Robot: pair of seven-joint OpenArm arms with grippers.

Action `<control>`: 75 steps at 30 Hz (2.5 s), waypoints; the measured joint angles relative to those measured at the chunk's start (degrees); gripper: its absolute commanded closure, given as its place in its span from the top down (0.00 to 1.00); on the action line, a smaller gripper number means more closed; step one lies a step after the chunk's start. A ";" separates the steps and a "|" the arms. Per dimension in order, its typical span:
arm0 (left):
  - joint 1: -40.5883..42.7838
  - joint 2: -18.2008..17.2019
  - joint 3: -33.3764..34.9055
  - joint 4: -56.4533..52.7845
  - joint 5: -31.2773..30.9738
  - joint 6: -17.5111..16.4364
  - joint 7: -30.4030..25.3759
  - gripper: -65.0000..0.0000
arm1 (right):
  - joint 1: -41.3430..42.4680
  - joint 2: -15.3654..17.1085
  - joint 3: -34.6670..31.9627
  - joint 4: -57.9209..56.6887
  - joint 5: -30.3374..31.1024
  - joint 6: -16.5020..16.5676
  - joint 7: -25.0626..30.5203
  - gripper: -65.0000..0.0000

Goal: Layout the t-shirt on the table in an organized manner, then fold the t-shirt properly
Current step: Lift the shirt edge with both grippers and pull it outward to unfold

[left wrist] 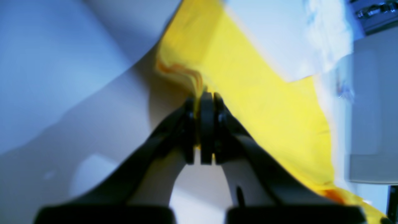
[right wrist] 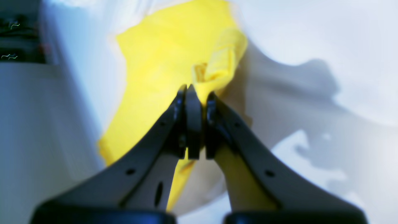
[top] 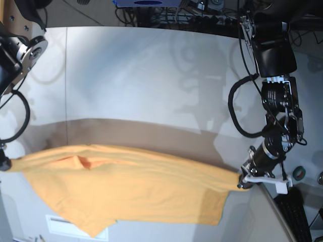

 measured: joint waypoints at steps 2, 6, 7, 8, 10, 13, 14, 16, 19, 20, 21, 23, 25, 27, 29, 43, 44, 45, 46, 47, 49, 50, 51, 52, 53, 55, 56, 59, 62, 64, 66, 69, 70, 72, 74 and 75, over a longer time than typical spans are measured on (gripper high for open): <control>-0.81 -0.11 -0.11 2.38 0.02 -0.17 0.90 0.00 | 1.31 1.03 -0.11 0.24 0.87 0.26 -3.28 0.00; 3.10 -0.24 -0.11 4.02 0.13 -0.20 1.40 0.00 | -1.86 1.79 0.52 0.33 0.00 0.26 -4.83 0.00; 4.70 -0.11 -0.13 3.93 0.33 0.13 1.73 0.00 | -3.48 1.64 0.52 0.28 -0.33 0.24 -4.96 0.00; 6.29 -0.02 -0.22 3.82 0.28 0.20 2.12 0.00 | -4.81 1.38 0.55 0.24 -0.35 0.24 -5.38 0.00; 8.94 -0.02 -0.35 3.80 0.44 0.22 2.36 0.00 | -6.93 1.07 0.55 0.11 -0.48 0.17 -5.90 0.00; 11.80 -0.66 -0.28 3.91 0.04 -0.09 2.25 0.00 | -9.75 1.16 0.52 0.24 0.74 0.42 -5.22 0.00; 13.00 -1.05 -0.22 3.98 0.02 -0.24 2.29 0.00 | -11.10 1.25 0.52 0.26 0.63 0.46 -5.03 0.00; 15.85 -1.44 -0.44 4.07 0.26 0.20 1.44 0.00 | -13.92 1.27 0.55 0.24 0.28 0.44 -5.03 0.00; 20.20 -1.49 -0.46 4.04 0.28 0.17 1.51 0.00 | -17.03 1.18 0.55 0.22 -0.11 0.50 -5.09 0.00; 21.44 -1.36 -0.44 4.02 0.28 0.04 1.51 0.00 | -17.90 1.22 0.55 0.22 0.20 0.50 -4.94 0.00; 22.43 -1.22 -0.39 4.00 0.24 0.02 1.38 0.00 | -18.73 1.22 0.50 0.22 0.39 0.48 -4.42 0.00; 24.70 -1.16 -0.26 4.02 0.11 -0.17 -0.57 0.00 | -21.24 1.11 0.22 0.28 0.83 0.55 -1.46 0.00; 27.30 -1.62 -0.22 4.11 -0.20 -0.28 -2.78 0.00 | -23.80 0.55 0.15 0.33 0.57 0.52 0.37 0.00; 29.81 -1.86 -0.24 4.13 -0.11 -0.20 -4.02 0.00 | -26.51 -0.20 0.09 0.83 0.35 0.46 0.74 0.00; 32.17 -2.08 -0.26 4.13 -0.02 -0.24 -4.74 0.00 | -29.09 -0.74 -0.13 3.72 0.59 0.46 0.42 0.00; 41.94 -2.08 -0.24 9.14 0.00 -0.39 -11.04 0.00 | -40.35 -5.62 0.26 14.19 0.76 0.63 1.40 0.00; 41.90 -2.23 -0.26 9.16 0.00 -0.35 -11.06 0.00 | -40.72 -6.12 0.26 14.19 0.76 0.66 1.36 0.00; 41.75 -2.40 -0.28 9.16 0.00 -0.42 -11.04 0.00 | -41.22 -6.58 0.26 14.19 0.76 0.63 1.40 0.00; 41.62 -2.71 -0.68 9.16 -0.04 -0.44 -10.91 0.00 | -41.64 -7.02 0.26 14.19 0.76 0.63 1.44 0.00; 41.62 -2.82 -1.51 9.16 -0.02 -0.44 -10.82 0.00 | -42.10 -7.28 0.24 14.19 0.66 0.63 1.36 0.00; 41.53 -3.06 -3.41 9.16 -0.02 -0.46 -10.95 0.00 | -42.80 -7.82 0.00 14.19 0.83 0.66 1.07 0.00; 41.48 -3.19 -4.13 9.16 -0.02 -0.46 -10.71 0.00 | -43.12 -8.04 -0.02 14.19 1.03 0.68 1.03 0.00; 41.48 -3.30 -4.63 9.16 -0.02 -0.46 -10.56 0.00 | -43.39 -8.15 -0.11 14.19 1.09 0.66 0.76 0.00; 41.59 -3.30 -5.03 9.16 -0.07 -0.46 -10.58 0.00 | -43.54 -8.17 -0.11 14.19 1.07 0.66 0.55 0.00; 41.64 -3.34 -5.14 9.16 -0.09 -0.59 -10.56 0.00 | -43.69 -8.17 -0.11 14.19 1.14 0.66 0.52 0.00; 41.94 -3.30 -5.14 9.16 -0.22 -0.68 -10.58 0.00 | -43.85 -8.15 -0.11 14.19 1.18 0.66 0.52 0.00; 42.10 -3.30 -5.07 9.16 -0.20 -0.68 -10.56 0.00 | -43.85 -8.13 -0.11 14.19 1.11 0.66 0.55 0.00; 42.23 -3.30 -5.07 9.16 -0.20 -0.68 -10.56 0.00 | -43.85 -8.13 -0.11 14.19 1.01 0.66 -0.28 0.00; 42.23 -3.28 -5.09 9.16 -0.20 -0.66 -10.60 0.00 | -44.00 -8.22 -0.04 14.80 0.87 0.66 -2.47 0.00; 42.25 -3.08 -4.90 9.16 -0.17 -0.61 -10.60 0.00 | -44.13 -8.83 0.33 16.06 0.79 0.66 -2.47 0.00; 42.49 -2.99 -4.83 9.16 -0.17 -0.68 -10.60 0.00 | -44.37 -9.55 0.33 16.92 0.72 0.66 -2.29 0.00; 43.43 -2.97 -4.98 9.66 -0.11 -0.48 -10.73 0.00 | -44.61 -9.75 0.31 17.16 0.79 0.66 -2.34 0.00; 43.63 -2.97 -4.98 9.97 0.02 -0.39 -10.64 0.00 | -44.63 -9.70 0.33 17.16 0.79 0.66 -2.36 0.00; 44.00 -2.97 -4.98 10.34 0.00 -0.44 -10.60 0.00 | -44.59 -9.70 0.31 17.16 0.79 0.66 -2.36 0.00; 44.02 -2.97 -4.98 10.40 -0.02 -0.44 -10.62 0.00 | -44.48 -9.70 0.33 17.16 0.76 0.66 -2.34 0.00; 44.04 -2.97 -4.98 10.40 0.00 -0.44 -10.62 0.00 | -44.48 -9.70 0.33 17.16 0.79 0.66 -2.34 0.00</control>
